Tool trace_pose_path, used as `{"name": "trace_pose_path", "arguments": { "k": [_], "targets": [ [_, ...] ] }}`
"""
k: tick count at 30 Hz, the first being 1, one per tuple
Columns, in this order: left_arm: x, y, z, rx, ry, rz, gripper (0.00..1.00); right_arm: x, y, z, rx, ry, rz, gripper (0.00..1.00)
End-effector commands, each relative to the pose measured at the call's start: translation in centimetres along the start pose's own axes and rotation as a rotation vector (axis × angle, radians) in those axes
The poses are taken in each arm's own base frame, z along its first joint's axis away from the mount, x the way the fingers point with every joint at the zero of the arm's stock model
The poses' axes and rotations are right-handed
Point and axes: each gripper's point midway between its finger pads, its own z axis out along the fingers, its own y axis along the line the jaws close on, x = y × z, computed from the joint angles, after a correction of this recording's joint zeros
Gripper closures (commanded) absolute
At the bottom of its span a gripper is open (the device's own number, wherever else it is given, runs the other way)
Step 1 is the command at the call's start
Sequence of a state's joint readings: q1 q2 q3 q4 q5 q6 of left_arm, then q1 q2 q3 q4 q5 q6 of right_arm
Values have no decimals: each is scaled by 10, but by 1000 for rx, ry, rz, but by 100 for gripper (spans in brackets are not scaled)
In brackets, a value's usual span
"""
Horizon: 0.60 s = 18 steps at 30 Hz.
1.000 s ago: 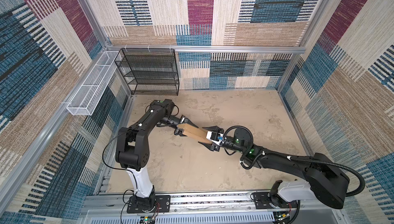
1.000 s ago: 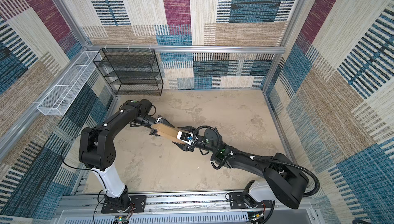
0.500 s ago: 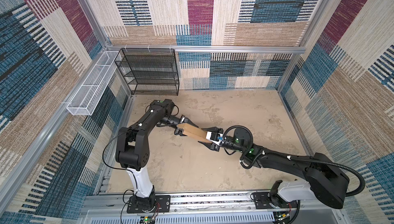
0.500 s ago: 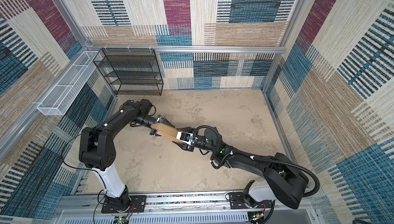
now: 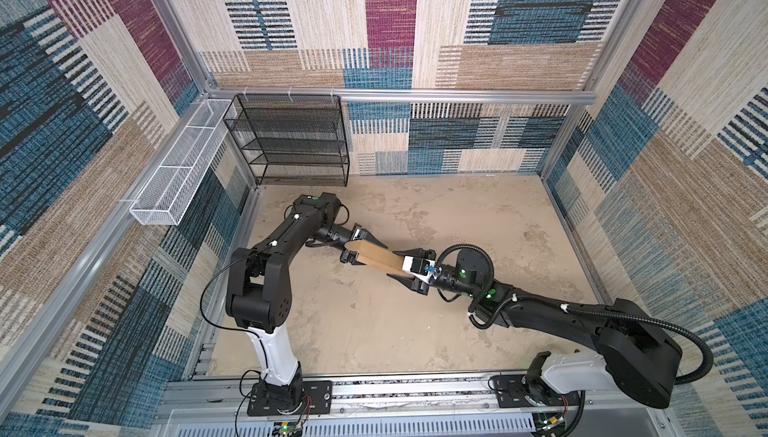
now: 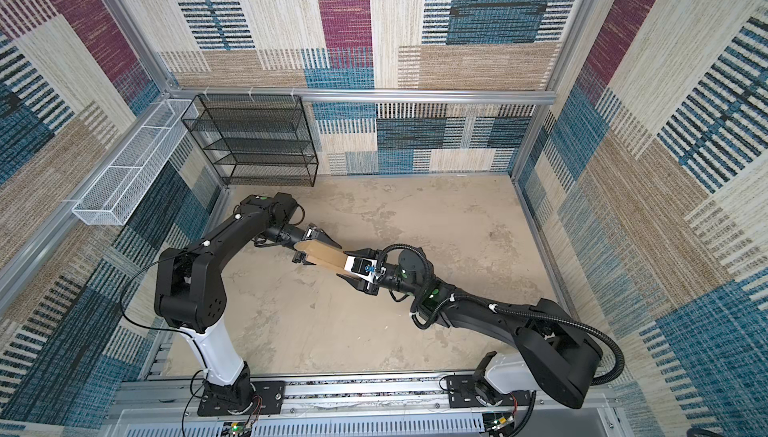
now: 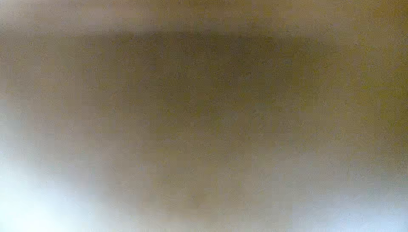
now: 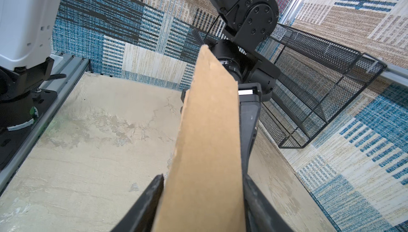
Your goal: Fold the paper box
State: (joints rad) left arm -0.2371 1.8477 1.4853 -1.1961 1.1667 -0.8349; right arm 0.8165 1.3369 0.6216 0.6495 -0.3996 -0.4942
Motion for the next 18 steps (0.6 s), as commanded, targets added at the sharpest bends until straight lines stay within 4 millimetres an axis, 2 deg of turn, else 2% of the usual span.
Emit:
{"name": "trace_pose_path", "arguments": {
  "k": [1,4,8,16,18],
  "targets": [
    [8,1,2,-8,19,10,73,-7,-10,0,40,-14,-16,43],
    [9,2,1,-12,19,14,73,-6,-9,0,40,-10,-15,42],
    [11,2,1,-15,20,14,72,-4,-11,0,50,-1,-7,32],
    [15,2,0,-15,21,19,77,0,-10,-5,73,-9,7,30],
    [16,3,-1,-21,21,19,78,-3,-9,-8,72,-20,9,27]
  ]
}}
